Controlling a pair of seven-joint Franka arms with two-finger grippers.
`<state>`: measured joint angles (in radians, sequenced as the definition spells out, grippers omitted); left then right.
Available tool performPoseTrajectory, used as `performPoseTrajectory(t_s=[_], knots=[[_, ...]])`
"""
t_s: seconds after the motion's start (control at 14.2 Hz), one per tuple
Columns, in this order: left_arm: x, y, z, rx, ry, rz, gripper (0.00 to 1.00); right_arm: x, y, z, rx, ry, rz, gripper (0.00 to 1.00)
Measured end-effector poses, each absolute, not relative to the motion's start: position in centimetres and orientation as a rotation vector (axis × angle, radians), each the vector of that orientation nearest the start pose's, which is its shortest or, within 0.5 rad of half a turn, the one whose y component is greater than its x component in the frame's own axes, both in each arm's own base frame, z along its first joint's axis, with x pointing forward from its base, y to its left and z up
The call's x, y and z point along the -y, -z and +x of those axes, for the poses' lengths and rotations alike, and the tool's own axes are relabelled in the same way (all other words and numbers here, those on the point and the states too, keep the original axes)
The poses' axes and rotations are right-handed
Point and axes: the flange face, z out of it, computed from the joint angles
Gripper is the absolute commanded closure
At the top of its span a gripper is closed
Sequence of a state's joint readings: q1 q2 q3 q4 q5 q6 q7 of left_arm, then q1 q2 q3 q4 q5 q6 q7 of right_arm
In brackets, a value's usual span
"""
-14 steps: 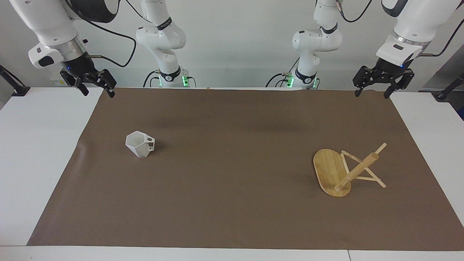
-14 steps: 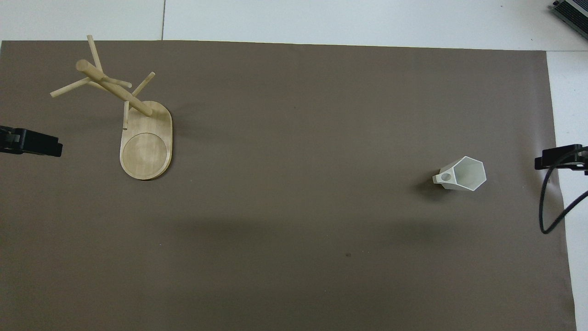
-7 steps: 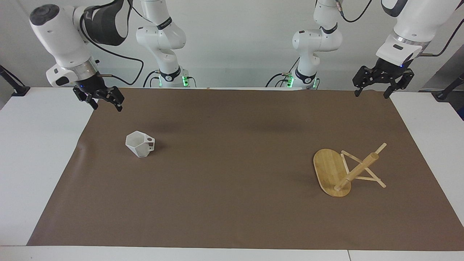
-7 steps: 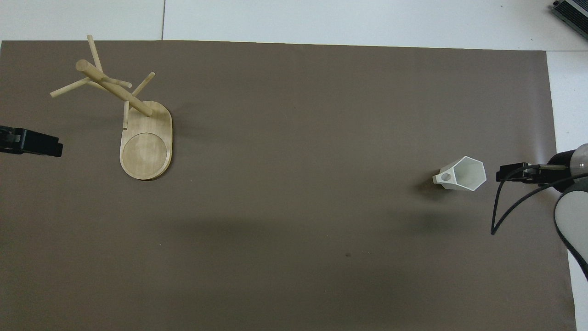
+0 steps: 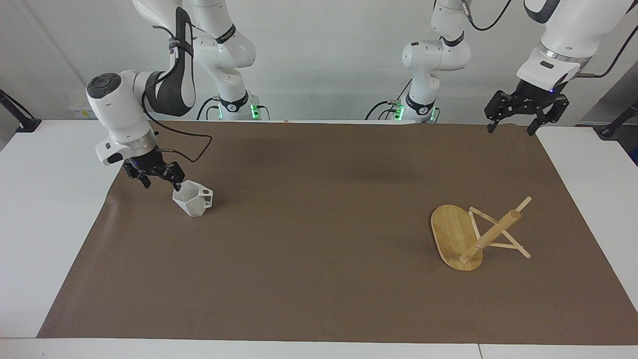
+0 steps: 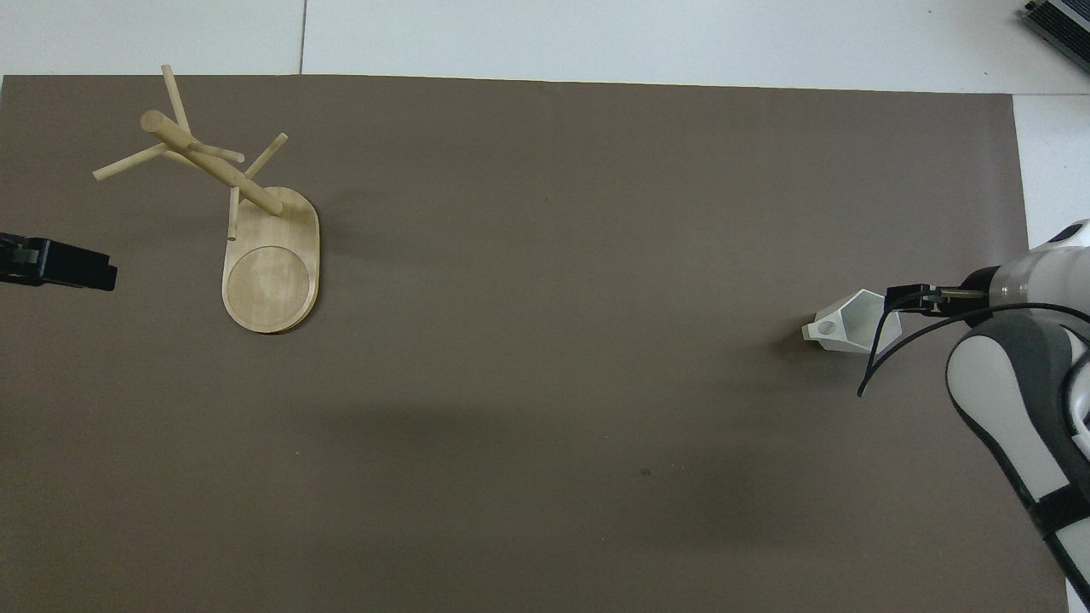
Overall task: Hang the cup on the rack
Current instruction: 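Reach the right gripper to the white cup and grasp it, then lift the cup with the right gripper while the left gripper approaches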
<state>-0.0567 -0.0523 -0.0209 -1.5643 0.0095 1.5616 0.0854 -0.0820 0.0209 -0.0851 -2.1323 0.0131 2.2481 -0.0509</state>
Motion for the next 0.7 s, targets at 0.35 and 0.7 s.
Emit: performPoseTrajectory(t_s=[0.35, 0.7], knots=[[3.9, -65.5, 53.6, -0.25, 0.077, -3.12, 0.0, 9.2, -37.7, 54.7, -0.192, 0.153, -3.138, 0.0], [3.9, -65.5, 53.6, -0.248, 0.075, -3.12, 0.0, 9.1, -36.5, 54.7, -0.174, 0.132, -3.141, 0.16]])
